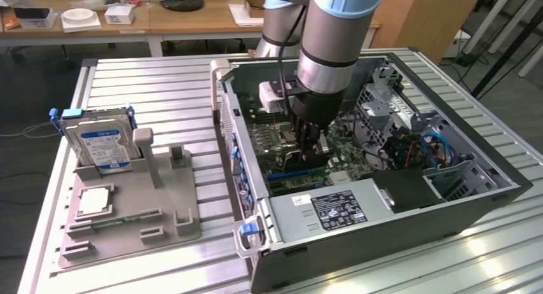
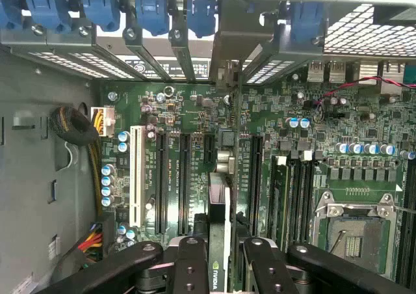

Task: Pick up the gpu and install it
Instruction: 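Press down on the gpu until it lock into place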

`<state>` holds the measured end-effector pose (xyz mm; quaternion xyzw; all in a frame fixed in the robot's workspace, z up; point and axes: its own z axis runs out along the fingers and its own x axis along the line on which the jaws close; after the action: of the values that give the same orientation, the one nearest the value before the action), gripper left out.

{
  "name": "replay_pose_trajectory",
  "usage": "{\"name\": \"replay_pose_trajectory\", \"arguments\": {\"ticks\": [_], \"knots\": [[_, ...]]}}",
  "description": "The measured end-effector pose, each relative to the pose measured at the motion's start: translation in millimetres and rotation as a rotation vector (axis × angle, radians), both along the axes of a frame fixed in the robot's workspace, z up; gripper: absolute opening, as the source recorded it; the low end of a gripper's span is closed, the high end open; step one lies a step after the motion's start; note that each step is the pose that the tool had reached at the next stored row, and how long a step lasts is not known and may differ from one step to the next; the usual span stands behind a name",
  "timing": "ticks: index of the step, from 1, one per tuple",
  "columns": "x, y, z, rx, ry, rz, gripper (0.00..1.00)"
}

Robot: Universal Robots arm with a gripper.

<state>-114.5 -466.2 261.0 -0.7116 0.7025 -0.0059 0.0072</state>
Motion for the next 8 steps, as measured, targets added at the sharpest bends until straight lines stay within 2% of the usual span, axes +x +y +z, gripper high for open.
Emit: {"name": "replay_pose_trajectory", "arguments": {"ticks": [7, 8], "knots": [[0.0, 0.1, -0.4, 0.0009, -0.0004, 0.001, 0.26], [0.9, 0.4, -2.2, 0.0062, -0.0019, 0.004, 0.26]]}}
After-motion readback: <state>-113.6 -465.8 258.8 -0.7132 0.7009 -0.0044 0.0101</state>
